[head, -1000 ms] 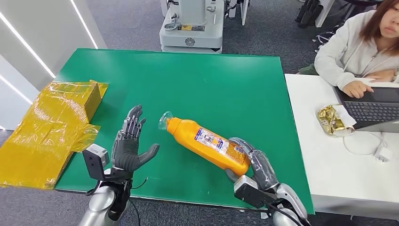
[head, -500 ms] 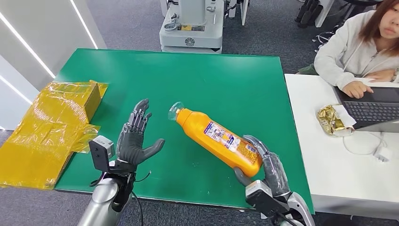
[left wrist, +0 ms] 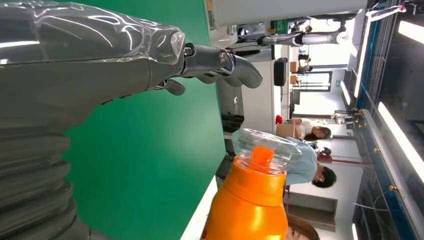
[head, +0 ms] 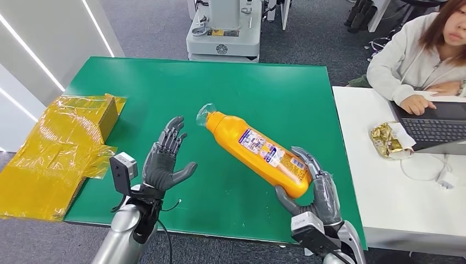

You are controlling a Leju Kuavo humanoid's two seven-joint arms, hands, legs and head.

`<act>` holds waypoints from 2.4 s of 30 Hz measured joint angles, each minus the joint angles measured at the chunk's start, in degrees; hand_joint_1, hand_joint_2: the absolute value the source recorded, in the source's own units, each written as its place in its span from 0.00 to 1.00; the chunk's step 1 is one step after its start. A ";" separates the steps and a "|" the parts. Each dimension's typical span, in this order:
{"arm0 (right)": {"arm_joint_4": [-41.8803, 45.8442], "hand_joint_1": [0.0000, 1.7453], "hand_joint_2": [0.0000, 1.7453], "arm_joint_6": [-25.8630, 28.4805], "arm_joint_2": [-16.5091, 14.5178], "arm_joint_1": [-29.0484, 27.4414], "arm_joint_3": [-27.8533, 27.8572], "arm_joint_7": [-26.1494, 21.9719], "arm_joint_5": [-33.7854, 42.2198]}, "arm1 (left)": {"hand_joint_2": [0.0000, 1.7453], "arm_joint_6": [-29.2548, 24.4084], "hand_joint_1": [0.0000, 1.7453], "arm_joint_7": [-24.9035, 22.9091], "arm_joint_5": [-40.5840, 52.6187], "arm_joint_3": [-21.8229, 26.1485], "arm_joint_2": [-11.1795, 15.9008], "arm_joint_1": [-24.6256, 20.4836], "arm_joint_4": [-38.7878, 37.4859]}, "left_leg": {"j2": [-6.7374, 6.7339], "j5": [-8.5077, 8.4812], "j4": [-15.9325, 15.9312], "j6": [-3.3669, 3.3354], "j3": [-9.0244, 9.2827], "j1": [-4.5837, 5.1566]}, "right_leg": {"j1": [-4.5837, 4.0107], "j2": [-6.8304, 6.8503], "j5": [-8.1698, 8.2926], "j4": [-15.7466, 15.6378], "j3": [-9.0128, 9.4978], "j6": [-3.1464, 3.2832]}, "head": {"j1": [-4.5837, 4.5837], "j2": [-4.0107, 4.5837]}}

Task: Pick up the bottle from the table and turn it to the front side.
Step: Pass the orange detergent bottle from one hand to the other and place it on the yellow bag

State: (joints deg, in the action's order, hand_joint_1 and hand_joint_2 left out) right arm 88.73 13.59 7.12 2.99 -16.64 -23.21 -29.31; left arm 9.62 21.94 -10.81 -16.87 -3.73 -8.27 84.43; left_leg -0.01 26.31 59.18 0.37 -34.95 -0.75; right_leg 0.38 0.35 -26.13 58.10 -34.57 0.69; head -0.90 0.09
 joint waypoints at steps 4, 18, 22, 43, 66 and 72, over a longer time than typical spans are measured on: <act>-0.99 1.00 1.00 -0.23 -0.24 2.26 -0.02 -0.04 0.38 | 1.00 -0.01 0.00 -0.02 -0.52 0.00 -0.03 -0.81 -0.61 | -0.01 0.00 0.00 0.00 0.01 0.00 | 0.00 -0.01 0.01 0.00 0.00 -0.01 | 0.00 0.00; -3.39 1.00 1.00 -0.75 -0.31 5.36 -0.07 -1.34 1.80 | 1.00 3.56 0.00 -2.39 -6.28 0.00 -0.09 -1.33 -1.95 | -0.01 0.00 0.00 0.00 -0.01 0.00 | 0.00 -0.01 0.00 0.00 -0.01 0.00 | 0.00 0.00; -5.04 1.00 1.00 -0.98 -0.39 7.33 -0.99 -2.95 2.48 | 1.00 9.18 0.00 -5.03 -12.54 -0.22 -0.17 -2.95 -3.66 | -0.01 -0.02 0.01 0.00 0.00 0.00 | 0.00 0.00 0.03 0.00 0.00 -0.01 | 0.01 0.00; -13.41 1.00 1.00 -2.62 -4.08 15.94 -8.73 -2.06 5.70 | 1.00 13.99 0.00 -9.29 -24.84 -4.36 -1.19 -16.08 -16.04 | 0.00 -0.07 0.02 0.04 0.01 -0.01 | 0.00 -0.01 0.07 0.02 -0.01 0.01 | 0.00 0.00; -22.42 1.00 1.00 -3.93 -5.03 16.26 -8.96 1.90 3.07 | 1.00 11.46 1.00 -11.56 -26.65 -2.22 -0.45 -17.99 -12.10 | 0.01 -0.07 0.02 0.04 0.00 0.00 | 0.00 -0.01 0.07 0.02 0.00 0.01 | 0.00 0.00; -21.04 1.00 1.00 -4.04 -5.00 15.02 -8.65 2.49 2.49 | 1.00 10.82 1.00 -11.65 -26.23 -3.34 -0.57 -17.88 -11.64 | 0.02 -0.07 0.02 0.04 0.01 0.00 | 0.00 -0.01 0.07 0.02 -0.01 0.01 | 0.00 0.00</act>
State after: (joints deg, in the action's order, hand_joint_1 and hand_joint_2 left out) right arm 67.69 9.55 2.12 18.01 -25.29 -20.72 -26.82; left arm 20.44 10.29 -37.04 -20.22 -4.30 -26.15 72.78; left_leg 0.01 26.24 59.21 0.41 -34.95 -0.76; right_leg 0.38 0.35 -26.05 58.12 -34.57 0.70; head -0.90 0.09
